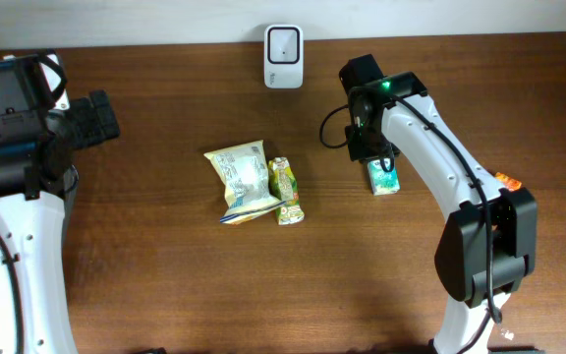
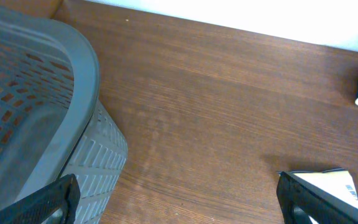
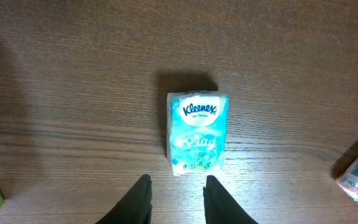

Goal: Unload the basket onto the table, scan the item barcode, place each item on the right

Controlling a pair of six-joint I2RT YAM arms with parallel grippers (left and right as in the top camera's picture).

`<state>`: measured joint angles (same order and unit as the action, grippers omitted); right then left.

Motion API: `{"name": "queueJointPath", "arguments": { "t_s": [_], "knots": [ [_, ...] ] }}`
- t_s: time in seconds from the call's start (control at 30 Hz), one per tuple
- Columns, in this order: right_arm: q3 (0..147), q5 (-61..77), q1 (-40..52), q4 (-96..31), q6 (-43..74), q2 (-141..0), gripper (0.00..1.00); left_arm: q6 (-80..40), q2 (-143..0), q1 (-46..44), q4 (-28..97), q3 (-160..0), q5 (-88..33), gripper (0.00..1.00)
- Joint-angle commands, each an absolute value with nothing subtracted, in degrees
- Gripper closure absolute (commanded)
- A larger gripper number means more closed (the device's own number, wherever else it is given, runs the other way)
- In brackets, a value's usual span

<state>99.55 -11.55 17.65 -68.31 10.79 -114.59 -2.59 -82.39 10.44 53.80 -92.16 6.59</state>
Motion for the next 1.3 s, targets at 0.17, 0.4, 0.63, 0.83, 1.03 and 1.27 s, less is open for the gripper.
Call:
{"name": "queueJointPath", "arguments": {
  "t_s": [0.17,0.4,0.63,0.83,1.03,1.27],
  "knots": [
    [100.51,-12.71,17.61,-68.84,11.38,-113.56,0.72,-2.26,-82.15,10.68,53.76,-92.75,6.24,0.01],
    [100.51,-12.71,17.61,-69.08,11.38,-113.56,0.72,-2.26,-82.15,10.68,53.74,-92.75,6.22,0.01],
    [100.51,-12.73,17.61,-69.6,11.38,-113.56,0.72,-2.26,-82.15,10.68,53.76,-92.75,6.24,0.01],
    [100.51,-12.71,17.61,-70.08,11.38,-113.56,0.72,-2.26,-82.15,10.68,53.76,-92.75,6.22,0.01],
    [100.51,-12.73,17.61,-70.11,11.38,-113.56,0.72,-2.26,-82.15,10.68,53.76,-92.75,6.22,0.01],
    [100.51,-12.73,17.61,-70.13,11.38,-113.56,0.72,-2.26,-82.15,10.68,53.76,-92.75,6.22,0.01]
  ]
}}
